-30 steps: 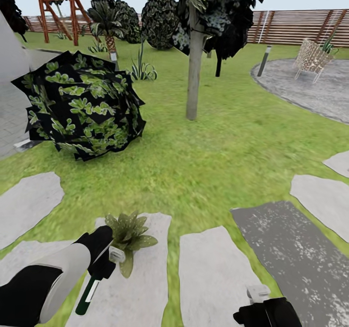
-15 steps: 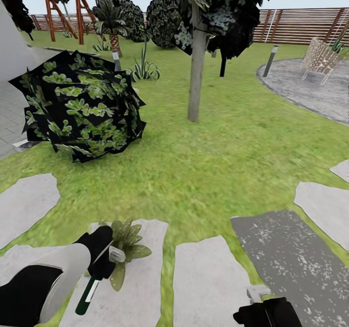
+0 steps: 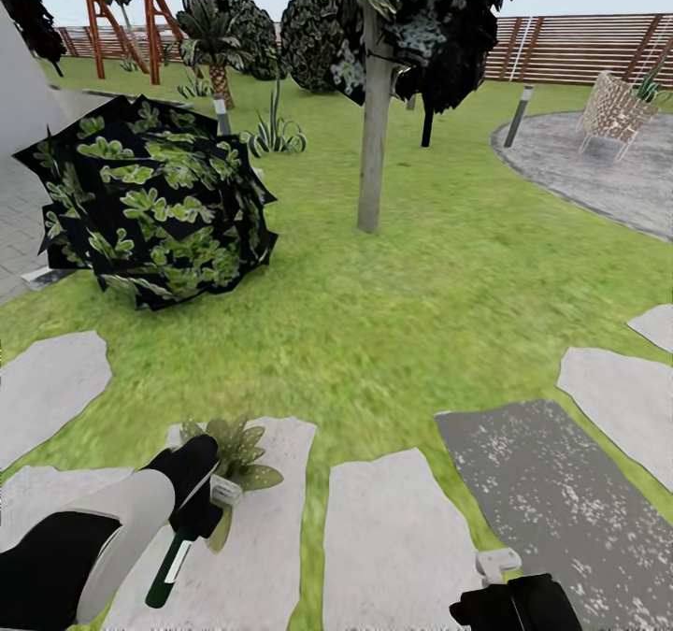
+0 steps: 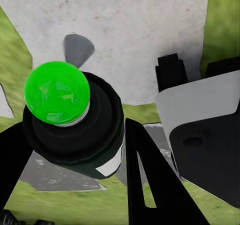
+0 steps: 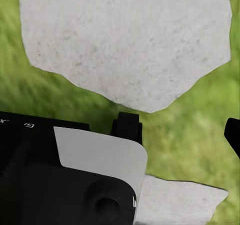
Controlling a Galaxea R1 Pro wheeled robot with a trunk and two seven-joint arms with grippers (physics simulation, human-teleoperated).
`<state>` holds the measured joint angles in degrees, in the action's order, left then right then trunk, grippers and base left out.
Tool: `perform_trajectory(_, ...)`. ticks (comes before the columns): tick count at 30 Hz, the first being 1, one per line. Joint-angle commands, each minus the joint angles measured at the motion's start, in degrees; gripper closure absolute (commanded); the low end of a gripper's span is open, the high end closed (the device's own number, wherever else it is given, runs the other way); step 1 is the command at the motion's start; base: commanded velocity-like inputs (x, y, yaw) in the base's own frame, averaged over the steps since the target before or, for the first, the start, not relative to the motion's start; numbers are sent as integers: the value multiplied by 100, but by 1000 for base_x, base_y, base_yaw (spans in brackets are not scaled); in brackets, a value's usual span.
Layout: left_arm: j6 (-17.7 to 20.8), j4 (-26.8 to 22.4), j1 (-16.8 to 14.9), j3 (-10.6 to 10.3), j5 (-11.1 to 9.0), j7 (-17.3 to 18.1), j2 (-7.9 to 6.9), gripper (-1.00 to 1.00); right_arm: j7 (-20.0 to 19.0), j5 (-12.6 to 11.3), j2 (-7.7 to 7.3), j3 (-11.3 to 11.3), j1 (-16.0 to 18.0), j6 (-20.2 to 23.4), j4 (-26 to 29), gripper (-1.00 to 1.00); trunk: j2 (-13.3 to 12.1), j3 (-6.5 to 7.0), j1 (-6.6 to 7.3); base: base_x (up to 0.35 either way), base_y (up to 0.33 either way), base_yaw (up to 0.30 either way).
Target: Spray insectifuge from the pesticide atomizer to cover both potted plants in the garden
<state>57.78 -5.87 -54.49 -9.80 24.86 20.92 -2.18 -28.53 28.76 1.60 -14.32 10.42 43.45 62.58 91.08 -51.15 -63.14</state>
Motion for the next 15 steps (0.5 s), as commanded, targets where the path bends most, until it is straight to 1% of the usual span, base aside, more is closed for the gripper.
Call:
perform_trajectory(1,14,-10,4,-50,28,53,-3,100,-57,60,7,-19,3,12,8,-100,2,-4,2,-216,80,0)
perform_trajectory(5,14,-11,8,-49,28,53,-9,100,-57,60,7,-19,3,8,8,-100,2,-4,2,-249,139,0)
perform_trajectory(7,14,-16,10,-43,23,68,-10,100,-57,60,7,-19,3,6,8,-100,2,-4,2,-163,127,0)
perform_trajectory(9,11,-18,31,-35,8,81,-17,100,-57,60,7,-19,3,6,8,-100,2,-4,2,-49,37,0)
perform_trajectory(12,7,-19,161,-24,-9,94,-24,100,-57,65,7,-19,2,6,8,-100,2,-4,2,-12,9,0)
perform_trajectory(15,6,-19,184,4,-20,96,-28,100,-52,68,7,-19,3,6,11,-100,2,-4,2,-2,2,0)
